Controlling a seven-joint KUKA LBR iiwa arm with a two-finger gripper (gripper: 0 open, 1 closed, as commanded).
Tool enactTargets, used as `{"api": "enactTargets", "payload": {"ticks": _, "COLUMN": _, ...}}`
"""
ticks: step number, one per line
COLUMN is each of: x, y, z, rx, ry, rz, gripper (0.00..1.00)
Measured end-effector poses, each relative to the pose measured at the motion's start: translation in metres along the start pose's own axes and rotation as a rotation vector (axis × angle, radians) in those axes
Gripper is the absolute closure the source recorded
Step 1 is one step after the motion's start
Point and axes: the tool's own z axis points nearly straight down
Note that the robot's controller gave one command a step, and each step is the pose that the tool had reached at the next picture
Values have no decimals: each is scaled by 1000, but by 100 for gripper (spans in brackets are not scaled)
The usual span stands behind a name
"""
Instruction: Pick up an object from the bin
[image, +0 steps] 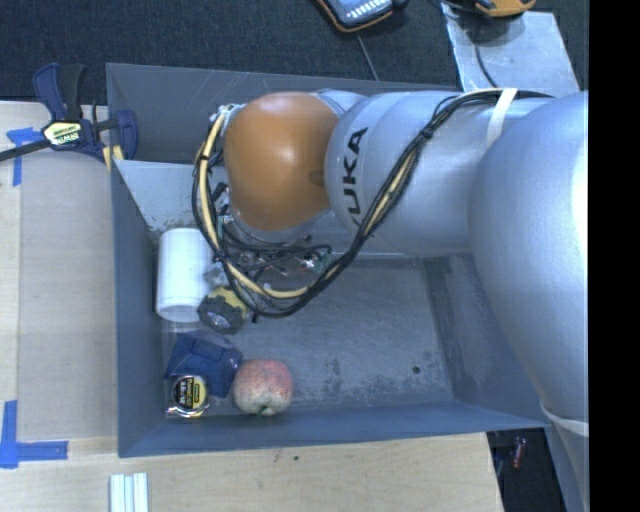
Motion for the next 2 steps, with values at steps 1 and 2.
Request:
{"api": "enactTargets", "payload": {"ticks": 1, "x": 0, "y": -2, "z": -24, "rx": 4, "ry": -2, "rz": 1, "gripper": 100}}
{"api": "enactTargets", "payload": {"ticks": 2, "x": 0, "y": -2, "z": -29, "rx": 4, "ry": -4, "rz": 3, "gripper": 100}}
